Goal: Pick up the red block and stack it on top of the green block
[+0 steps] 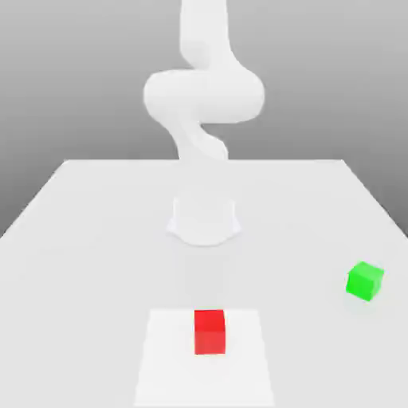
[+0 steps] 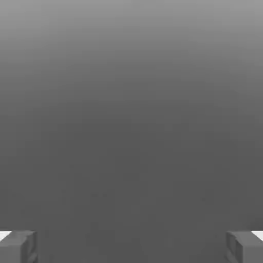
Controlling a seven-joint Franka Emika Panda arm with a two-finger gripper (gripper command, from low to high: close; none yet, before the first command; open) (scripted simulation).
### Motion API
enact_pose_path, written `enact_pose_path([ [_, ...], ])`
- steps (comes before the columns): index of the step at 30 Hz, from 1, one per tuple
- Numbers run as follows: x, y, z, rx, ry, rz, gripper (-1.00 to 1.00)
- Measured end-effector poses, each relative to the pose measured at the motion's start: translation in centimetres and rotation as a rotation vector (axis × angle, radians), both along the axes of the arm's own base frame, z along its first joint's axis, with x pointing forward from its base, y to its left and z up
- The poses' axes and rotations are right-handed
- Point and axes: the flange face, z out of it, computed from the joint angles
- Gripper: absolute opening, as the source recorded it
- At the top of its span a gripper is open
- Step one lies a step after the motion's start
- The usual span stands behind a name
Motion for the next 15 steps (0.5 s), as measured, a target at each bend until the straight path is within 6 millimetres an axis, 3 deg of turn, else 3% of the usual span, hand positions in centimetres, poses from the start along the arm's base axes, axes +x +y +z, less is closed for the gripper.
enact_pose_path([
  [3, 3.6, 0.1, -7.4, 0.0, 0.116, 0.007, 0.0],
  [7, 6.1, 0.4, -17.4, -0.001, 0.266, 0.016, 0.0],
  [11, 6.3, 0.6, -27.1, -0.005, 0.412, 0.024, 0.0],
  [15, 4.5, 0.8, -36.1, -0.011, 0.556, 0.031, 0.0],
])
